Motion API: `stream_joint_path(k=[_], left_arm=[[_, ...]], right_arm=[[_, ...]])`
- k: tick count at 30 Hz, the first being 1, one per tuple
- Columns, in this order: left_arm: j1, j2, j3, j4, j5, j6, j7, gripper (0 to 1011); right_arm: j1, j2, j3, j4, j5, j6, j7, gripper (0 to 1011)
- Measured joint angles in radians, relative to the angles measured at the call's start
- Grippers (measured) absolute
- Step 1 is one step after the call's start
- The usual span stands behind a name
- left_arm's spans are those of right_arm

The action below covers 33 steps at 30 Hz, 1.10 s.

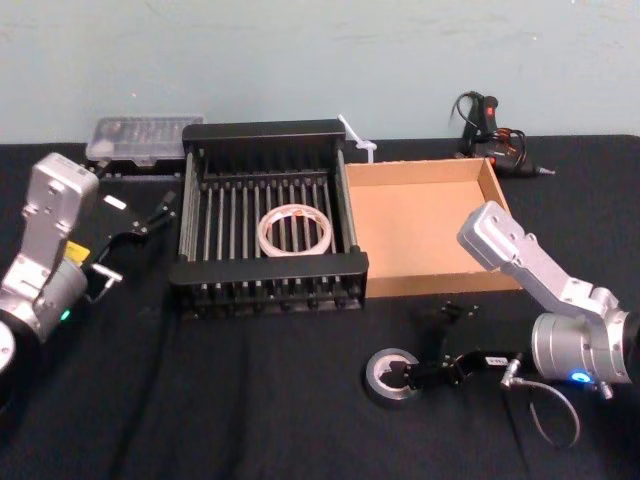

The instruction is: Pick up the white tape and place it into the black box , Pick up the silver tape and place it into the brown box.

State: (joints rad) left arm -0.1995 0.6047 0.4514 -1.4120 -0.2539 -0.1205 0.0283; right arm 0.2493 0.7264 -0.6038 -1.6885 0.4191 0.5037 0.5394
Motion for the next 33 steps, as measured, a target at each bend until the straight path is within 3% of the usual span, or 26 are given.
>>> stream_joint_path(k=[33], left_arm=[[0.0,0.0,0.0,0.0,0.0,0.0,0.0,1001]], right_arm=[[0.007,-0.042,-0.007,0.042,-0.065,0.006,0.005,1002]])
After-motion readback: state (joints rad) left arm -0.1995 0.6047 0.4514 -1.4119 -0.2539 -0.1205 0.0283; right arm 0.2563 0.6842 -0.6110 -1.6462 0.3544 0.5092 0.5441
